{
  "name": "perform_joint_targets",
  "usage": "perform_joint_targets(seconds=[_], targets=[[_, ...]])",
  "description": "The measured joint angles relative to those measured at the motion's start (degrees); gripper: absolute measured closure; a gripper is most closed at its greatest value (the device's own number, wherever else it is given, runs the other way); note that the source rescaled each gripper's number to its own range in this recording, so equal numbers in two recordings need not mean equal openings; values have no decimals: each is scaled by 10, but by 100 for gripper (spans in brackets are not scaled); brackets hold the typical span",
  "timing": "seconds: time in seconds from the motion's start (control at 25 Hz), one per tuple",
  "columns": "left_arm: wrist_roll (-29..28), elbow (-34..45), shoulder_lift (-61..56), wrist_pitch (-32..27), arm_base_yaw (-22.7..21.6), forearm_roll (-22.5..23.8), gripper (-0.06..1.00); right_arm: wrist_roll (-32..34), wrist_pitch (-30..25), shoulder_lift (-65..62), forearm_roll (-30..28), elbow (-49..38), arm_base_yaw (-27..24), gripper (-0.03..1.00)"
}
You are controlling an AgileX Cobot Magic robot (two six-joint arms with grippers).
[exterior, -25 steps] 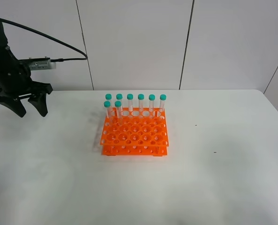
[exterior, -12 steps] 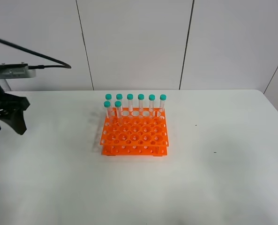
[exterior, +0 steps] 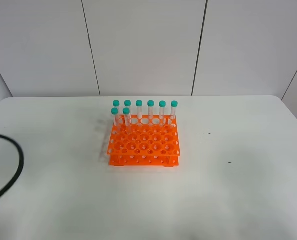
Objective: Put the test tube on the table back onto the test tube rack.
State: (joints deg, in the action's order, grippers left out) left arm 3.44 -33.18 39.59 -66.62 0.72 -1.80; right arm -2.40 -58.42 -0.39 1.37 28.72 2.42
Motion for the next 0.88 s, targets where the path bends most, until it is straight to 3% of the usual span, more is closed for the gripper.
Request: perform_joint_targets(seconds=[0.28, 0.48, 0.88], targets=[[0, 36, -184, 67, 0, 0, -4, 0, 0, 0, 0, 0, 0, -3], [0, 48, -269, 64, 0, 0, -4, 0, 0, 0, 0, 0, 0, -3], [0, 48, -331, 64, 0, -2, -4, 0, 0, 0, 0, 0, 0, -3]])
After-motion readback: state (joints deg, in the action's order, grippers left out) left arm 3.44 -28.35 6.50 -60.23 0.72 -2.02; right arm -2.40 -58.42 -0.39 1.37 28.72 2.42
